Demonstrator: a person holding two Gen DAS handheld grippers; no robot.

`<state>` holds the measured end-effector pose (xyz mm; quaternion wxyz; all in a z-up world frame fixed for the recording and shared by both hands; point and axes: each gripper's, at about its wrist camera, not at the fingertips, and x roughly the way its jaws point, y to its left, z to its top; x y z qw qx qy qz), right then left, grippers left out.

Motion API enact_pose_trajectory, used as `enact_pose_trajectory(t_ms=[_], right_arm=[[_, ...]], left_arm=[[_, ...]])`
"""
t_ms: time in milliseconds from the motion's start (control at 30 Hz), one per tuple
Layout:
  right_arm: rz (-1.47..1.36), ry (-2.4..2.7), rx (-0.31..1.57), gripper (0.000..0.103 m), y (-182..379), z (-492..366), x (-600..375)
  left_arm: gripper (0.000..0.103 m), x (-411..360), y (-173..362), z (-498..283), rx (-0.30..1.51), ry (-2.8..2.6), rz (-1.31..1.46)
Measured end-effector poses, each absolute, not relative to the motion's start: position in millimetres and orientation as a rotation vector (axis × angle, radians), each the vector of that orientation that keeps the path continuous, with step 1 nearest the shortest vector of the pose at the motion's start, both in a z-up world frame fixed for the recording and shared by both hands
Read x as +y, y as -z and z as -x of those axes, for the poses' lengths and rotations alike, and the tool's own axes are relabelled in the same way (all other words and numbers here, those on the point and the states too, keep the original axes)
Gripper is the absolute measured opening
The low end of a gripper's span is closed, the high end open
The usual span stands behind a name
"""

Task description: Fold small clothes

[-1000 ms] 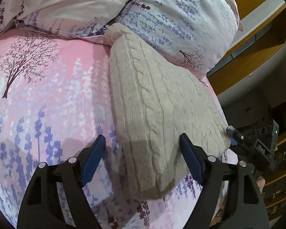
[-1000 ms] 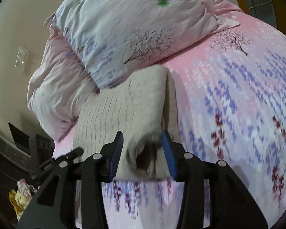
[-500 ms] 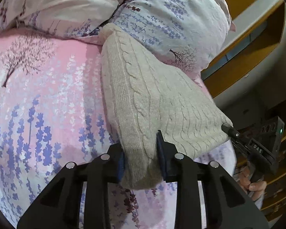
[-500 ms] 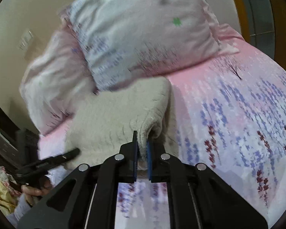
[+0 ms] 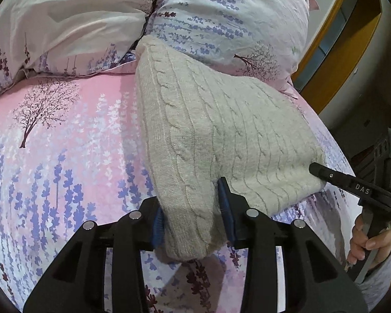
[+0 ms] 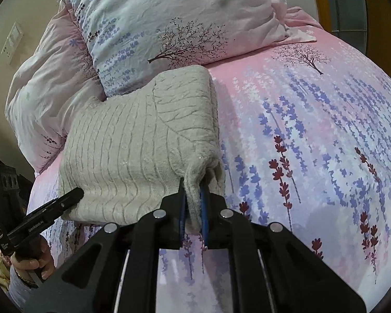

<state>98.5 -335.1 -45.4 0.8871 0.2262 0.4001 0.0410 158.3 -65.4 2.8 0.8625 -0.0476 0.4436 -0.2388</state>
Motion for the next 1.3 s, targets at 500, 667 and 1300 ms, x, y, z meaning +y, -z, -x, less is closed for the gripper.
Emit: enact_pose_trajectory(t_ms=[500,667,1300], right_arm=[[-0.523,-0.029,0.787,0.056,26,-88,-362],[-0.567,-0.043,0.801,0.056,25,-95,-372],[-0.782,-0.167,0.91,0.069,44,-171,-390]], left_arm=[[0.063,-55,-13,-160,0.926,0.449,0.057],[0.064,-63,-17,-155,0.894,0.425,-0.025],[0.071,-18,-19,-228,1.04,0.488,0.407]])
